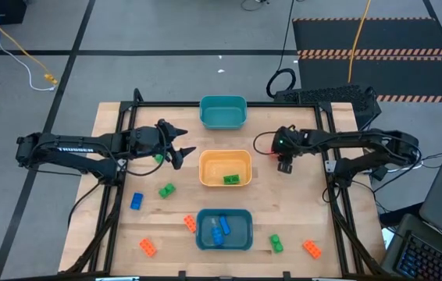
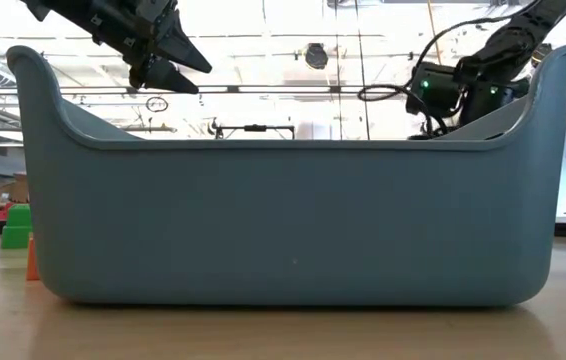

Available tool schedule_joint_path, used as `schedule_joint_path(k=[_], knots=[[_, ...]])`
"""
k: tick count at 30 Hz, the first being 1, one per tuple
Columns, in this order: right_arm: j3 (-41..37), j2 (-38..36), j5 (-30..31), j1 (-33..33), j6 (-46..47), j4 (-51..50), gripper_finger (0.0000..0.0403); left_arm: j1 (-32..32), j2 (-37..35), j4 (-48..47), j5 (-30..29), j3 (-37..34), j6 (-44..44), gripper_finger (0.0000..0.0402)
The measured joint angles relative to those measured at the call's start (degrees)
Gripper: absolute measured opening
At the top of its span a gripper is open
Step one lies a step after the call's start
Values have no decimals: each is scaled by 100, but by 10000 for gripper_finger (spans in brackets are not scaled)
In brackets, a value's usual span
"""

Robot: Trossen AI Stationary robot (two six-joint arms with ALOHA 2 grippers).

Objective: Sort & place blocks by color
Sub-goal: Put the orange game piece into the green bin

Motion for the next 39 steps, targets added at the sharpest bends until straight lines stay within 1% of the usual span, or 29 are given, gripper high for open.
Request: schedule_joint_path(k=[3, 9, 11, 13, 16, 19, 24, 33, 37, 39], knots=[[0, -79, 6, 34, 84, 707, 127, 0, 0, 33, 0, 0, 0, 356], [11, -117, 1, 42, 87, 2947, 127, -2, 0, 160, 0, 0, -2, 356], [11, -116, 1, 39, 91, 3545, 127, -2, 1, 163, 0, 0, -2, 356], [13, -72, 5, 17, 91, 4085, 127, -2, 0, 166, 0, 0, -2, 356], [35, 45, -5, -57, 181, 4600, 127, -2, 1, 207, 0, 0, -1, 356], [262, 203, -108, -144, 156, 4611, 127, -2, 0, 279, 0, 0, -1, 356], [969, 561, -420, -314, 46, 4405, 127, -2, 0, 307, 0, 0, 0, 356], [2494, 1546, -460, -724, -246, 3057, 127, -2, 0, 304, 0, 0, 4, 356], [2972, 2026, -460, -984, -254, 2579, 127, 0, 0, 290, 0, 0, 13, 356], [3073, 2222, -458, -1085, -239, 2555, 127, -2, 0, 286, 2, 0, 15, 356]])
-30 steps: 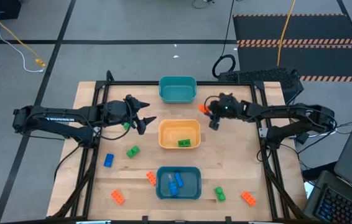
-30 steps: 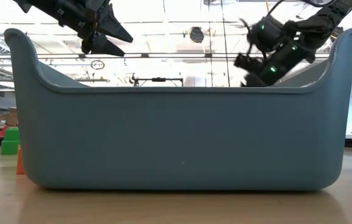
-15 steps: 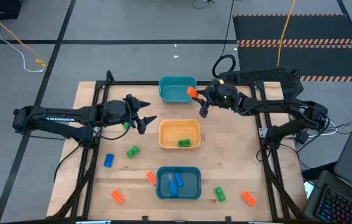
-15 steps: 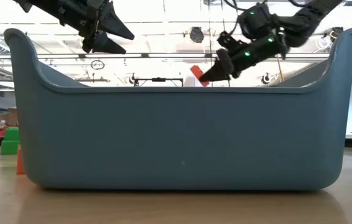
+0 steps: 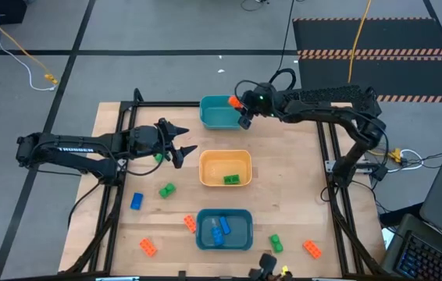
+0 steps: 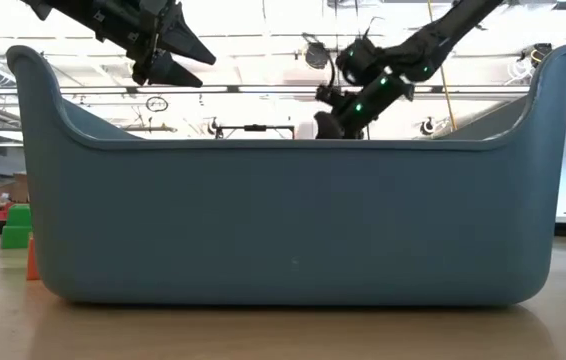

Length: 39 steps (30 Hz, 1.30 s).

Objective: Sort & place blocks by color
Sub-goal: Put the orange game piece into the green bin

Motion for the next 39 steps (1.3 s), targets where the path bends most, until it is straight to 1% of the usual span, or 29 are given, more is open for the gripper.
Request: schedule_joint_path(k=[6, 8, 12, 14, 16, 19, 22, 26, 29, 34, 39], knots=[[11, 320, 7, -128, -2, -35, 130, 2, 0, -3, -2, 0, 53, 356], [11, 369, 9, -128, -2, 0, 159, 0, 0, -4, -1, 0, 53, 356], [11, 365, 19, -104, 242, 115, 245, 2, 0, -5, -2, 0, 53, 356], [11, 361, 17, -99, 375, 183, 279, 0, 0, -7, -2, 0, 42, 356], [11, 328, 17, -94, 442, 195, 306, 2, 0, -7, -1, 0, 40, 356], [11, 253, 17, -78, 441, 165, 329, 1, 0, -59, -2, 0, 38, 356], [11, 103, 21, -5, 455, 131, 338, 2, 0, -140, -2, 0, 38, 356], [11, -235, 7, 228, 624, 85, 339, 2, 0, -221, -2, 0, 55, 356], [11, -557, 9, 511, 576, -305, 340, 2, 0, -226, -2, 0, 38, 356], [11, -1089, 51, 1055, 783, -1534, 340, 1, 0, -256, -2, 0, -8, 356], [11, -1465, 561, 1814, 1378, -3239, 340, -4, 0, -256, -2, 0, -74, 356]])
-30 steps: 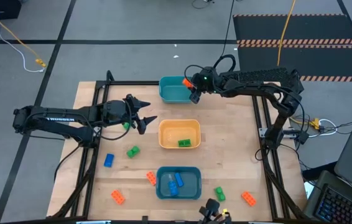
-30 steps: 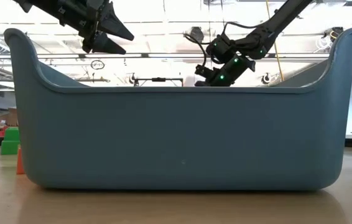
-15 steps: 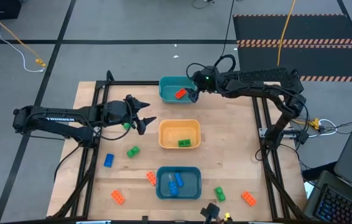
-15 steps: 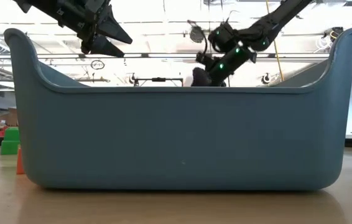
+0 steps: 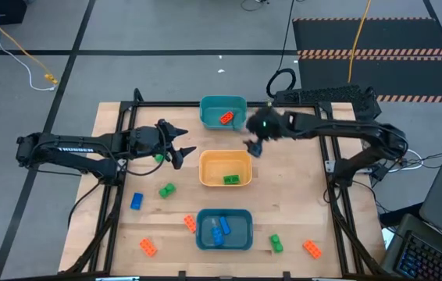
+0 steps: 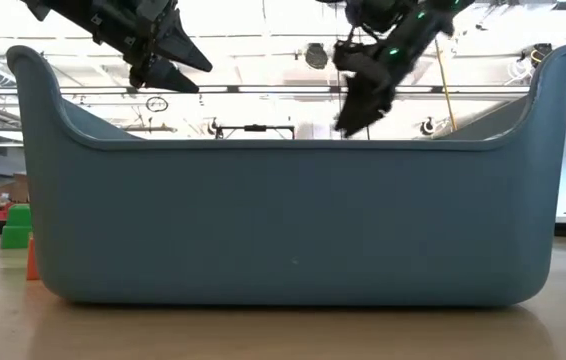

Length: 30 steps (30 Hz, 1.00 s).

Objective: Sort & place blocks by color
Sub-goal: Put the orange game piece into the green bin

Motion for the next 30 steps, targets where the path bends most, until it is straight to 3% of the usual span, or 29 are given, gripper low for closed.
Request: schedule_joint_path(k=[5, 11, 24, 30], knots=[[0, -192, 67, 863, 1122, -1661, 340, -30, 0, -26, 1, 0, 1, 356], [-2, -179, 63, 1973, 2593, -2945, 340, -28, 0, 24, 2, 0, 50, 356], [-4, -164, -755, 4383, 6380, -3367, 310, -26, -71, 1016, 131, 0, 525, 356], [-148, -62, -859, 5340, 7953, -2987, 309, -26, -211, 1574, 808, 4, 724, 356]])
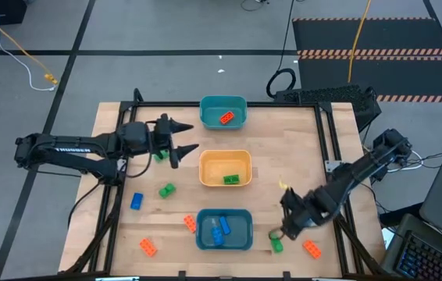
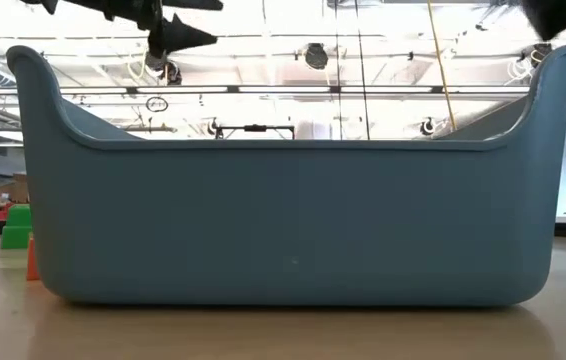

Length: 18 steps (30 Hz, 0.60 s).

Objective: Sort & place blocks by color
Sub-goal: Put the orange game piece into the green bin

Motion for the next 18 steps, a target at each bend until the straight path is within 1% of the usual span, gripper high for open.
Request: schedule_joint_path(k=[3, 10, 14, 18], knots=[[-132, 192, -177, 438, 600, 341, 309, 0, -38, 362, 217, 1, 17, 356], [-206, 927, -1170, 1218, 1579, 956, 308, 0, -97, 960, 770, 0, 94, 356], [-206, 1159, -1320, 1491, 2158, 1430, 308, 2, -97, 1209, 859, 0, 98, 356], [-206, 1323, -1328, 1672, 2492, 1441, 308, 22, -97, 1233, 875, 0, 100, 356]])
